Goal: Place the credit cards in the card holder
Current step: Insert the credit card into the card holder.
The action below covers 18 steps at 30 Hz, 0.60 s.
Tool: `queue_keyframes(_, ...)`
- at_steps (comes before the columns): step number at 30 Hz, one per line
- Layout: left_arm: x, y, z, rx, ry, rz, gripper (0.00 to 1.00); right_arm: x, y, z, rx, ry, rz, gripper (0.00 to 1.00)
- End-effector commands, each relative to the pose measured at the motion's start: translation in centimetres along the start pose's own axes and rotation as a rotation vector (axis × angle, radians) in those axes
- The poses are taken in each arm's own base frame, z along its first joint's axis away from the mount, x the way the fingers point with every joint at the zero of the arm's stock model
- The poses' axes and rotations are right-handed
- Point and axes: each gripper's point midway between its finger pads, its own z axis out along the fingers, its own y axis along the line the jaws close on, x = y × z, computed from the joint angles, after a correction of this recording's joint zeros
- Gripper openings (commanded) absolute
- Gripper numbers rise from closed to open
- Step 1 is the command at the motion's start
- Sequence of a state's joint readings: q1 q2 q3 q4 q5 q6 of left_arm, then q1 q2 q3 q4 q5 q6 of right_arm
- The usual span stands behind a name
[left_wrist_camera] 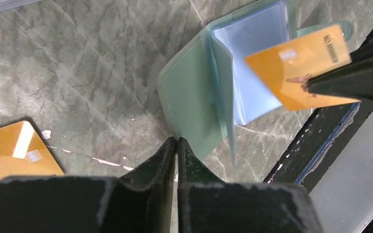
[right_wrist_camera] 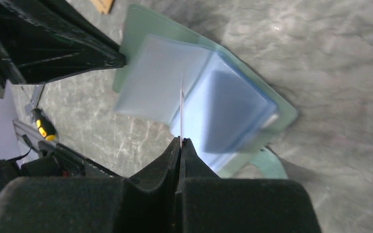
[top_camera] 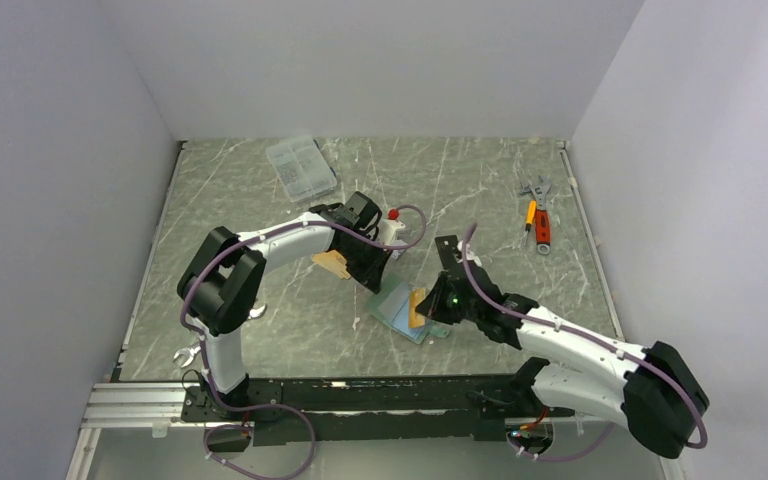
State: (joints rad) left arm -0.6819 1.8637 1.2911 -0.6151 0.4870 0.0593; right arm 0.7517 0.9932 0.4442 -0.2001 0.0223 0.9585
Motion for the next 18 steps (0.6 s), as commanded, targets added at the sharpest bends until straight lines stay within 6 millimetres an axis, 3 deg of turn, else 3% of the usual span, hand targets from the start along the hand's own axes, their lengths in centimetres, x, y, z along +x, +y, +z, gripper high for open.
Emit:
queue_keyframes(1, -1.5, -1.3, -1.2, 0.052, -0.045, 0.027, 0.14, -1.4, 4.8, 0.4, -0.196, -0.039, -0.095, 0.00)
queue_keyframes(5, -1.6, -1.8, -1.3, 0.104, -0.048, 0.008, 0.27, -1.1, 5.7, 1.2, -0.237, -0.030, -0.144, 0.00)
queue_keyframes(9, -1.9, -1.4, -2.0, 0.160, -0.070, -0.044, 0.42, -0.4, 5.2, 2.2, -0.216, -0.004, -0.173, 0.00)
queue_keyframes(18, -1.8, -1.6, -2.5, 0.252, -0.098, -0.104, 0.44, 0.3, 4.1, 3.4, -0.181, 0.006, -0.172, 0.00)
